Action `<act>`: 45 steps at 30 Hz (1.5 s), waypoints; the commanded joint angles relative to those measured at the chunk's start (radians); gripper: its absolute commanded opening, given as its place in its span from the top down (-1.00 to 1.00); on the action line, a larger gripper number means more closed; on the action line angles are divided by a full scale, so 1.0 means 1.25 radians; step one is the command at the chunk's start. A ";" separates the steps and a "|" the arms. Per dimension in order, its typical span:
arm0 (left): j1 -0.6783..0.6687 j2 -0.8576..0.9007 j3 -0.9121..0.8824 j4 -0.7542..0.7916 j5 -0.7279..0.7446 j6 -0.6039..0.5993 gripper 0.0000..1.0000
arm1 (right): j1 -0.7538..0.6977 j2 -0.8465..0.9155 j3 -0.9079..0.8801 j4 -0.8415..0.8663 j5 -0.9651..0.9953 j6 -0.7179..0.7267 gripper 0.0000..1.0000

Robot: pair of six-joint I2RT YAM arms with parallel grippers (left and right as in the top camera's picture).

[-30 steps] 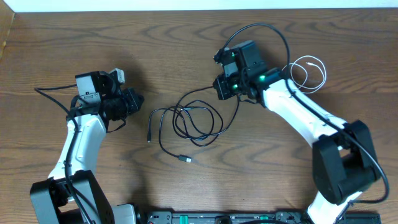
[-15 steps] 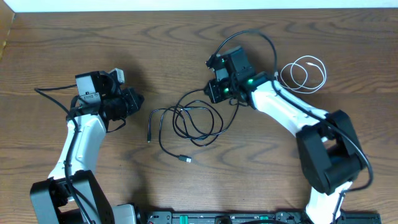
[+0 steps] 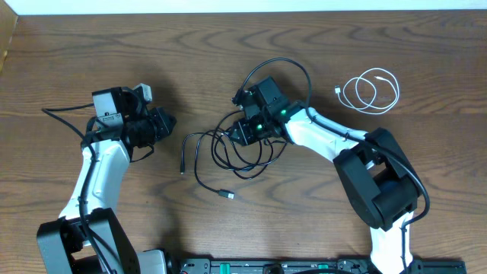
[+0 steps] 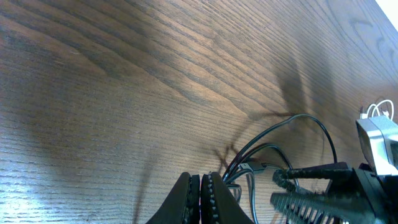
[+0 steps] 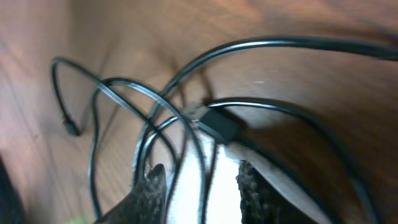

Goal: Untangle cables

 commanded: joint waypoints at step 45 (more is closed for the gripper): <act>-0.002 0.009 0.001 0.001 0.004 -0.008 0.76 | -0.156 -0.112 -0.006 -0.278 0.100 0.125 -0.98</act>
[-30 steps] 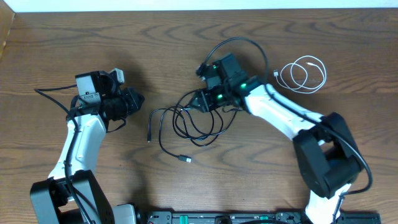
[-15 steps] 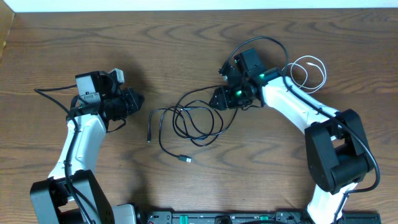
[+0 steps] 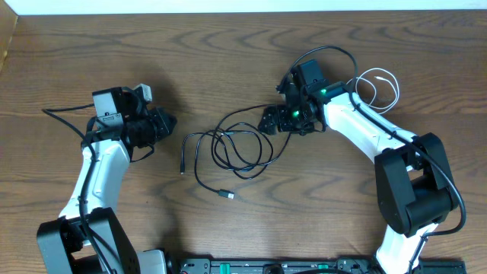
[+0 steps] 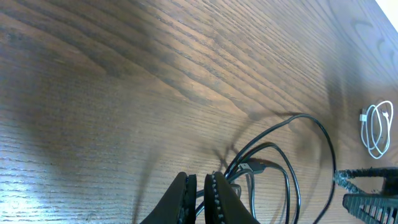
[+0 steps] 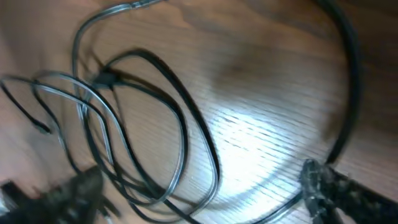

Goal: Untangle cables

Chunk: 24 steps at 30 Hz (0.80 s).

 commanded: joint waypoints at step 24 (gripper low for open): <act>-0.002 0.007 0.001 0.000 0.004 -0.002 0.76 | 0.128 -0.007 -0.022 0.088 0.104 0.077 -0.95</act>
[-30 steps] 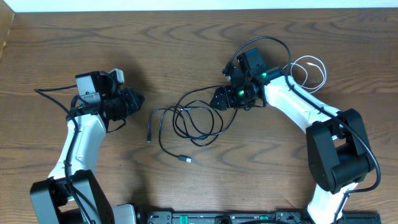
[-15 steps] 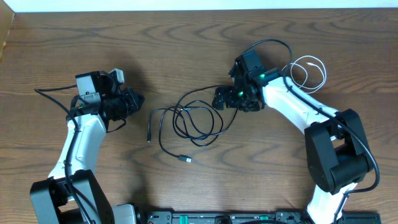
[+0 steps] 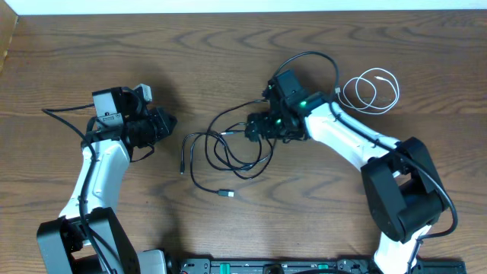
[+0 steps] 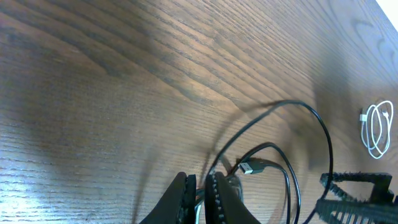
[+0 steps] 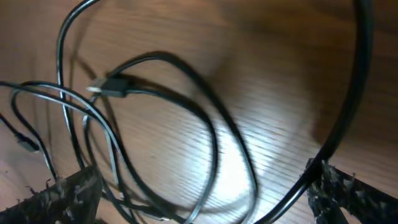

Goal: Untangle cables

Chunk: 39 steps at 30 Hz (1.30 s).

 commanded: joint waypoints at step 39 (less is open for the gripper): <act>-0.002 0.006 0.001 0.000 0.004 -0.008 0.66 | 0.105 -0.039 0.001 0.069 -0.118 -0.207 0.98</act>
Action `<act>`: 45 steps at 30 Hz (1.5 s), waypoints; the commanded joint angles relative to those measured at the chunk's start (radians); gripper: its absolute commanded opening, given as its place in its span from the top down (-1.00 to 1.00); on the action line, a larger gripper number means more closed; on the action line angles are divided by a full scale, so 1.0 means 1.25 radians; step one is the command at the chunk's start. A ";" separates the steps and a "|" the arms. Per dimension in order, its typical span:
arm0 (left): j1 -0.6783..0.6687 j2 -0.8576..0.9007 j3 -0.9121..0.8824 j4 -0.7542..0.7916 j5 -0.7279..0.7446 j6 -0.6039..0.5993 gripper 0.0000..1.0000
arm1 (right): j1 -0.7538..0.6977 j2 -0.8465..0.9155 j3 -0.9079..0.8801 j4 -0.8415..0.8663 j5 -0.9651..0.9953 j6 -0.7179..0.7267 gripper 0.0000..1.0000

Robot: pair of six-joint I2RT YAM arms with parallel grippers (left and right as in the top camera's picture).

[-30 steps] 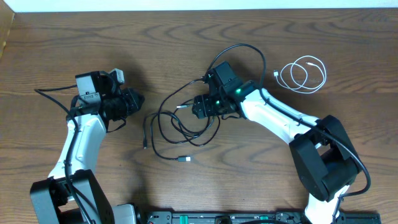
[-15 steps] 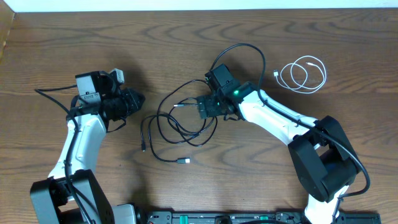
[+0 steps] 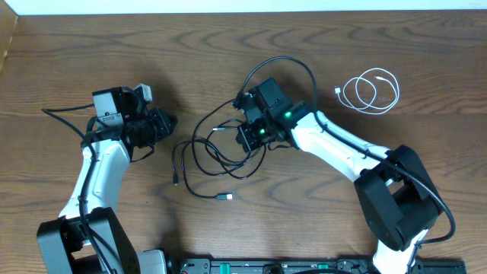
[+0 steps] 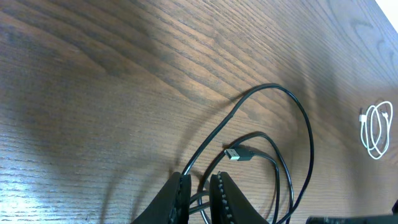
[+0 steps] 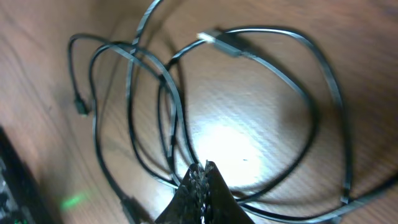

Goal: Untangle cables

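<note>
A tangle of black cable lies mid-table, with a small plug [image 3: 224,197] at its near end and a USB plug [image 5: 217,37] on an upper loop; the left wrist view catches the same USB plug [image 4: 235,154]. My right gripper [image 3: 245,137] is down in the tangle's right side. Its fingers are pressed together [image 5: 202,169] on a black strand, and other strands run beneath them. At the left, my left gripper [image 3: 167,122] hovers off the tangle, its fingers [image 4: 181,198] nearly touching with nothing between them.
A coiled white cable [image 3: 370,91] lies apart at the back right, and shows small in the left wrist view [image 4: 376,127]. A black loop arches over the right wrist [image 3: 293,62]. The table's far edge runs along the top.
My right gripper went from wide open above the tangle to shut on a strand, a little further left and lower. The tangle's loops and loose ends shifted left. The left arm stayed put.
My right gripper first sat low in the tangle, open around the USB plug. Then it was off to the right near the white coil, open, then back above the tangle, open. Now it is shut on a strand. The left arm never moved.
</note>
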 commanded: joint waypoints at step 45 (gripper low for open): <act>-0.002 0.006 0.001 -0.002 0.003 -0.005 0.56 | 0.169 0.076 -0.001 0.056 0.155 -0.187 0.15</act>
